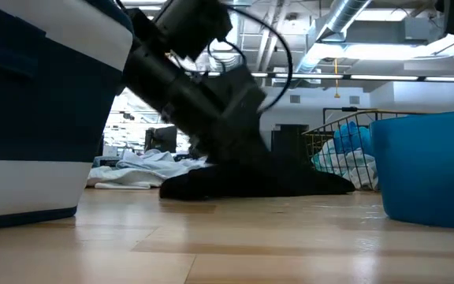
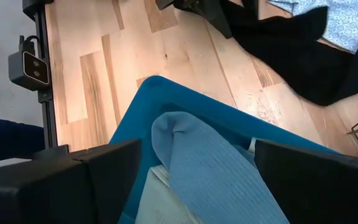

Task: Pick & Place Cloths
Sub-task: Put the black sock into the blue bin

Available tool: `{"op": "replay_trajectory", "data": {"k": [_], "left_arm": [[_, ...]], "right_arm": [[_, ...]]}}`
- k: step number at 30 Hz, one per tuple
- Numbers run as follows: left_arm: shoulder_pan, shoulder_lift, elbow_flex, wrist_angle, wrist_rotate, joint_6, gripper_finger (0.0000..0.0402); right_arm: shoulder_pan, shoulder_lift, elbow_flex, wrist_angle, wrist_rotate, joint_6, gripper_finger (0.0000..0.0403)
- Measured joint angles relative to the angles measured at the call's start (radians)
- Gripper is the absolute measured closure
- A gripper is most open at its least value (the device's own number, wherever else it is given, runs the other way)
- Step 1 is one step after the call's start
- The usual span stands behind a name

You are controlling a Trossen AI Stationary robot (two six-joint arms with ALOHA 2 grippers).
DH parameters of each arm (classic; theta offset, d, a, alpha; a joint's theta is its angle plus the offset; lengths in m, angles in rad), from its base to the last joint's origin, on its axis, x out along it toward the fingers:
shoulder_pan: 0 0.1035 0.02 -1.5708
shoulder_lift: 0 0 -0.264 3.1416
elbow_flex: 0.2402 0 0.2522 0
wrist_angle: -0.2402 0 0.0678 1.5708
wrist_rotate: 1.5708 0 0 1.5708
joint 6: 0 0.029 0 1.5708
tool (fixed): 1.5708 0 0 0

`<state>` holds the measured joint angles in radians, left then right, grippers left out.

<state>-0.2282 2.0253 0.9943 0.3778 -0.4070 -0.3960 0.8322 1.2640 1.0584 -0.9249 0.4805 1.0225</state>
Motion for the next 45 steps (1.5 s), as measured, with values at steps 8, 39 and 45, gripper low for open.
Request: {"op": "replay_trajectory", "data": {"k": [8,39,45], "left_arm": [[0.020,-0.015,0.002,-0.157,0.068,-0.112,0.0306],[-0.004,-0.715,0.001,-0.152,-0.016,0.229,0.0401],[-0.003,-0.731,0.001,-0.151,-0.060,0.242,0.0401]], "right_arm": [[0.000,0.000,0.000,0.001,0.000,0.000,0.0097],[-0.320,0.001,0.000,0.576,0.272,-0.711,0.0097],[-0.423,0.001,0.000,0.755,0.175,-0.795,0.0097]]}}
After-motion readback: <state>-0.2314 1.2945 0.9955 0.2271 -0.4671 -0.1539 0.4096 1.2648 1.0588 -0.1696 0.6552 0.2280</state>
